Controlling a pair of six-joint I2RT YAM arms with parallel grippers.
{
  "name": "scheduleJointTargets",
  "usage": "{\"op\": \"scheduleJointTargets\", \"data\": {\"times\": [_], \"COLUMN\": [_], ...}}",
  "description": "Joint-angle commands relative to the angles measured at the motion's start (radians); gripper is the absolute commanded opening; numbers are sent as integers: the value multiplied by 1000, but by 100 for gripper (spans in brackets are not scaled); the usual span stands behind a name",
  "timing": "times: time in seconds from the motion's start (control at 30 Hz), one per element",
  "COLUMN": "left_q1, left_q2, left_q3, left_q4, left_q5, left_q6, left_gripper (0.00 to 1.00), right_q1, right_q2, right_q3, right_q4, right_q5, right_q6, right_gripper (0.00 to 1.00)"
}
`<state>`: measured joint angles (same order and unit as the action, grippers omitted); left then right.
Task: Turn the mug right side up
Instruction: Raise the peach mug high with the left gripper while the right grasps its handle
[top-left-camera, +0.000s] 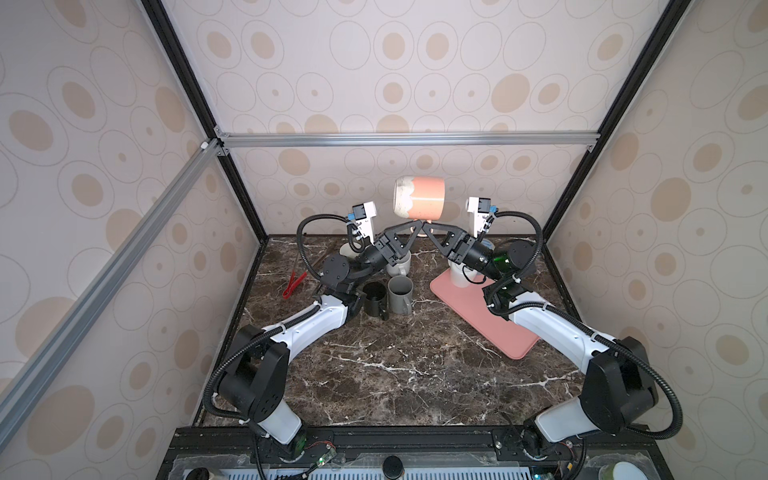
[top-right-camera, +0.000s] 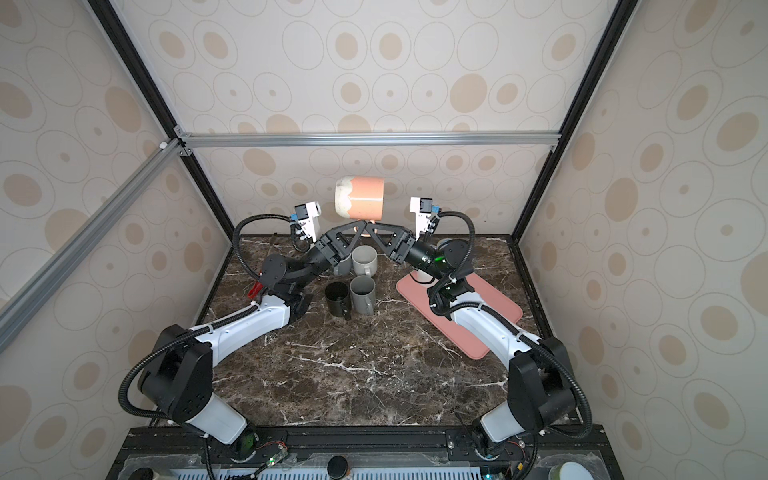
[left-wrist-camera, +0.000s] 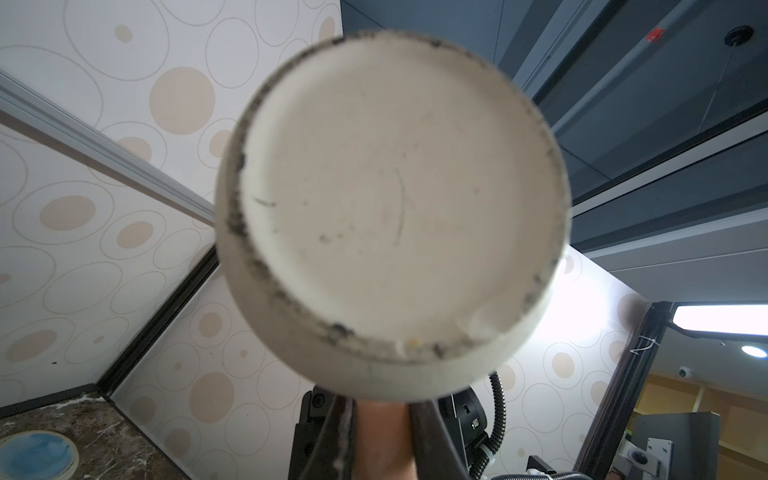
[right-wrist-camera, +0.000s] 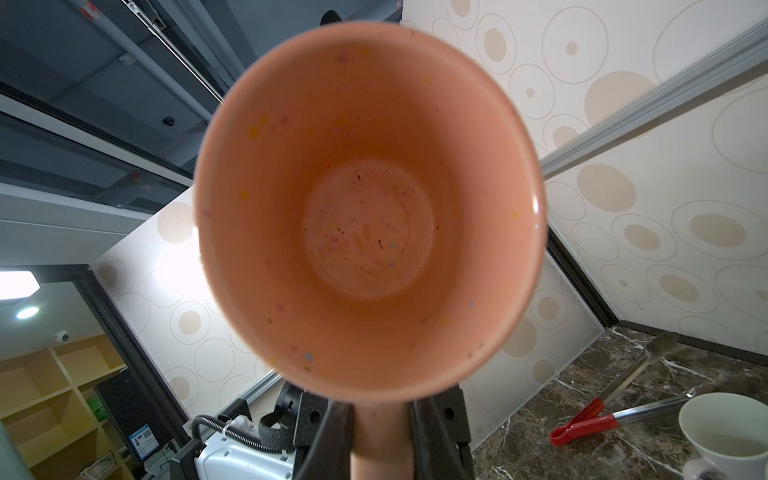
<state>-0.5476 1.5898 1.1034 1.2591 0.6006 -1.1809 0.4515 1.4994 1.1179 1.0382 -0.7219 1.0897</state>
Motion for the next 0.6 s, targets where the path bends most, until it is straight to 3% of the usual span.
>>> {"op": "scheduleJointTargets", "data": {"times": [0.0,0.07,0.23,0.57], "left_q1": [-5,-3,3,21], "left_q2": [-61,-74,-92,-92], "left_q3": [11,10,-2,-32], "left_q4": [9,-26,-64,-57], "left_q5": [60,57,44,44], "left_q6": [70,98,131,125], "left_gripper": [34,44,57,60], "right_q1": [15,15,15,14], "right_q2": [3,20,58,116], "right_q3": [19,23,35,45], "right_q4": [133,172,247,330], "right_q5": [47,61,89,132], "right_q6": [86,114,167,232], "right_gripper": [0,0,0,0]}}
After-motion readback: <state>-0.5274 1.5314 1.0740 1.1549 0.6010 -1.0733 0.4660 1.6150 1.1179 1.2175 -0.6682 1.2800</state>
